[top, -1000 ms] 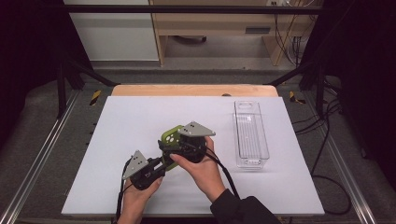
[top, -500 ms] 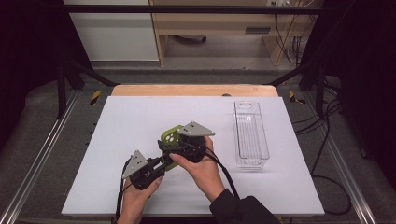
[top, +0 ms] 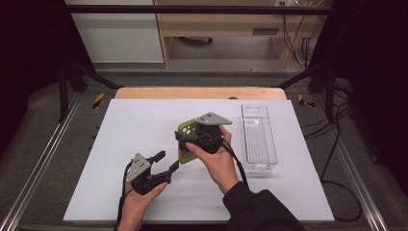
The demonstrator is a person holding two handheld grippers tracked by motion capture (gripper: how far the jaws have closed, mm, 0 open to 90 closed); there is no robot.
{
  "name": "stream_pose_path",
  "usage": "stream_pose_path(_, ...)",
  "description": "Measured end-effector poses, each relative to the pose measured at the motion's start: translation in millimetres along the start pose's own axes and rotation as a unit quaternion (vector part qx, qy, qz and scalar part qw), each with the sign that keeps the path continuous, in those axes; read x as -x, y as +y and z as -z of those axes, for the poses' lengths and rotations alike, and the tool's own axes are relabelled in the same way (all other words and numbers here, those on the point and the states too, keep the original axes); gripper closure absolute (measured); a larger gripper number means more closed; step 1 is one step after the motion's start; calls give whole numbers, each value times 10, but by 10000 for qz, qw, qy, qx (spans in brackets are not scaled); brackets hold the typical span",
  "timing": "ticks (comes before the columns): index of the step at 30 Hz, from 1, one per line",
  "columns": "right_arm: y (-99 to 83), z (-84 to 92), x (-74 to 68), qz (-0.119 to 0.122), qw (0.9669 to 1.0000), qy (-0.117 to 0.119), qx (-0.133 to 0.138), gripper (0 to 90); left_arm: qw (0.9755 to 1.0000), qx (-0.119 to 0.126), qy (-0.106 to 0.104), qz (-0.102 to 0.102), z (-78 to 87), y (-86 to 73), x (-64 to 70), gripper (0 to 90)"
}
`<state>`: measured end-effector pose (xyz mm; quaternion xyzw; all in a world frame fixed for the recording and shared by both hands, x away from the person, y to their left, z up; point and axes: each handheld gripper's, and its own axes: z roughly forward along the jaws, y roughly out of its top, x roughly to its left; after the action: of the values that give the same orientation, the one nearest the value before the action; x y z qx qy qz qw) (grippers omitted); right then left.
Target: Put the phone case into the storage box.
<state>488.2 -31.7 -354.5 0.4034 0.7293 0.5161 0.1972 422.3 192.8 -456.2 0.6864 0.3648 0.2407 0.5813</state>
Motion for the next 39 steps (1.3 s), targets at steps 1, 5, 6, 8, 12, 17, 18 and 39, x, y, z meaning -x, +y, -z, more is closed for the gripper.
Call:
stream_pose_path(1, 25, 0, 61, 12, 10000, -70, -4, 154, 10000, 9, 78, -56, 25, 11, -25, 294)
stream_pose_path(5, 104, 20, 303, -59, 9994, -346, -11, 154, 9986, 35, 495, -193, 163, 37, -116, 225)
stream_pose_path(6, 131, 31, 384, -102, 9991, -404, 6, 154, 9983, 15, 534, -226, 189, 35, -133, 197)
stream_pose_path(8, 170, 41, 500, -50, 9987, -515, 23, 154, 9982, -55, 535, -253, 242, 23, -161, 151)
stream_pose_path(12, 218, 47, 714, -137, 9975, -689, 67, 155, 9982, -61, 561, -214, 366, -3, -158, 106)
stream_pose_path(17, 310, 58, 918, -152, 9955, -909, 224, 155, 9973, -39, 695, -232, 554, -45, -185, 77)
stream_pose_path(18, 341, 51, 961, -152, 9948, -974, 261, 155, 9970, -30, 737, -225, 573, -54, -200, 73)
stream_pose_path(39, 684, -17, 1494, 31, 9807, -1866, 577, 155, 9945, 19, 1045, 11, 613, -120, -420, 56)
